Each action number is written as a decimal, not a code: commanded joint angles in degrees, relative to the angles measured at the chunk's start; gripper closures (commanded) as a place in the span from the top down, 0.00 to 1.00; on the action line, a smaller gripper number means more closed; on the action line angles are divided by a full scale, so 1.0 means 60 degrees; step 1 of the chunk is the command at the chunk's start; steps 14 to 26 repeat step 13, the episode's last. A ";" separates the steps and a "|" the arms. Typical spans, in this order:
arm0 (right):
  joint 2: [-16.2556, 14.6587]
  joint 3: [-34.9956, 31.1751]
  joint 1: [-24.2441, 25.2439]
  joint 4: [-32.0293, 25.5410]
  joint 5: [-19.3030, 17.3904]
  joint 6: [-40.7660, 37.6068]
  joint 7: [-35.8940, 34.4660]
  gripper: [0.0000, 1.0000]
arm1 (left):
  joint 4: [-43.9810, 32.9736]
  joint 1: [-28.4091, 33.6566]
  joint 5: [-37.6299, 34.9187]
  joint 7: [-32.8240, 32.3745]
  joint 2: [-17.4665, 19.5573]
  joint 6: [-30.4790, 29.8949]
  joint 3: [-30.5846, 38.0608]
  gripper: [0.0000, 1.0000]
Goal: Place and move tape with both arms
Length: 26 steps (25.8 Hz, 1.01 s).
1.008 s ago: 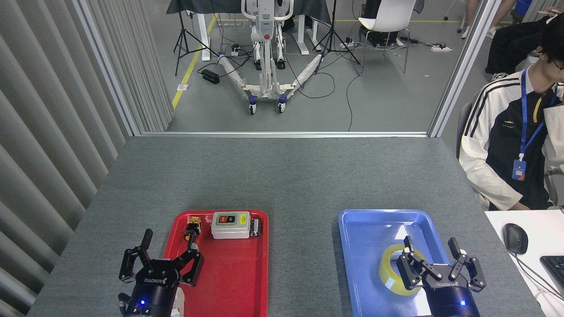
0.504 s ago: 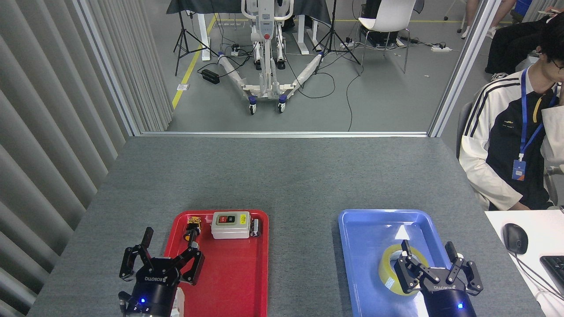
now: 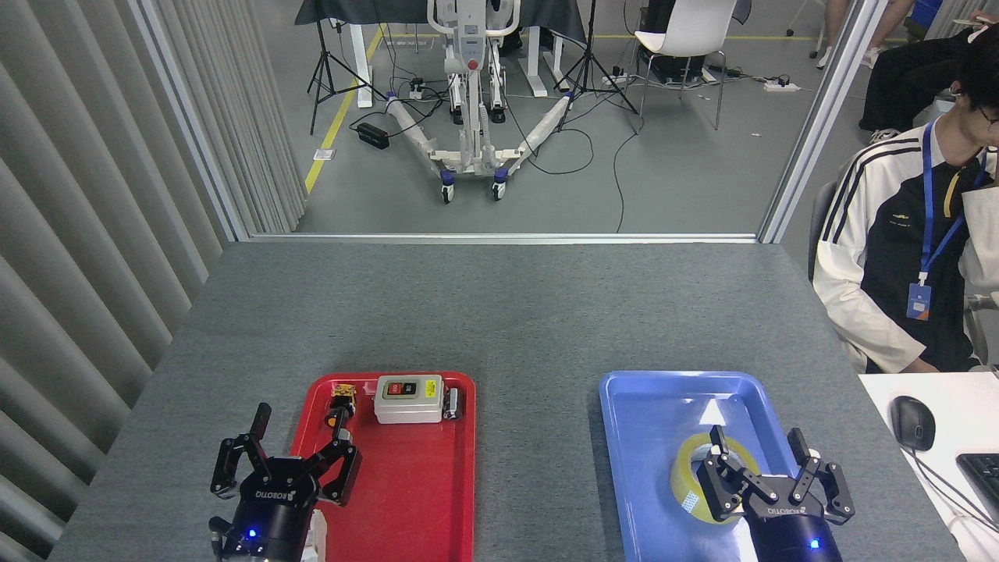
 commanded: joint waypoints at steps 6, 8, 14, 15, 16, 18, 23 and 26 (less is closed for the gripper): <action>0.0000 0.0002 0.0001 0.0000 0.0000 -0.0003 0.0004 1.00 | -0.0014 0.0009 0.0000 -0.0007 -0.0018 0.0001 0.0000 1.00; 0.0000 0.0002 0.0001 0.0000 0.0000 -0.0003 0.0004 1.00 | -0.0014 0.0009 0.0000 -0.0007 -0.0018 0.0001 0.0000 1.00; 0.0000 0.0002 0.0001 -0.0014 0.0000 -0.0003 0.0004 1.00 | -0.0014 0.0009 0.0000 -0.0007 -0.0018 0.0001 0.0000 1.00; 0.0000 0.0002 0.0001 -0.0014 0.0000 -0.0003 0.0004 1.00 | -0.0014 0.0009 0.0000 -0.0007 -0.0018 0.0001 0.0000 1.00; 0.0000 0.0002 0.0001 -0.0014 0.0000 -0.0003 0.0004 1.00 | -0.0014 0.0009 0.0000 -0.0007 -0.0018 0.0001 0.0000 1.00; 0.0000 0.0002 0.0001 -0.0014 0.0000 -0.0003 0.0004 1.00 | -0.0014 0.0009 0.0000 -0.0007 -0.0018 0.0001 0.0000 1.00; 0.0000 0.0002 0.0001 -0.0014 0.0000 -0.0003 0.0004 1.00 | -0.0014 0.0009 0.0000 -0.0007 -0.0018 0.0001 0.0000 1.00; 0.0000 0.0002 0.0001 -0.0014 0.0000 -0.0003 0.0004 1.00 | -0.0014 0.0009 0.0000 -0.0007 -0.0018 0.0001 0.0000 1.00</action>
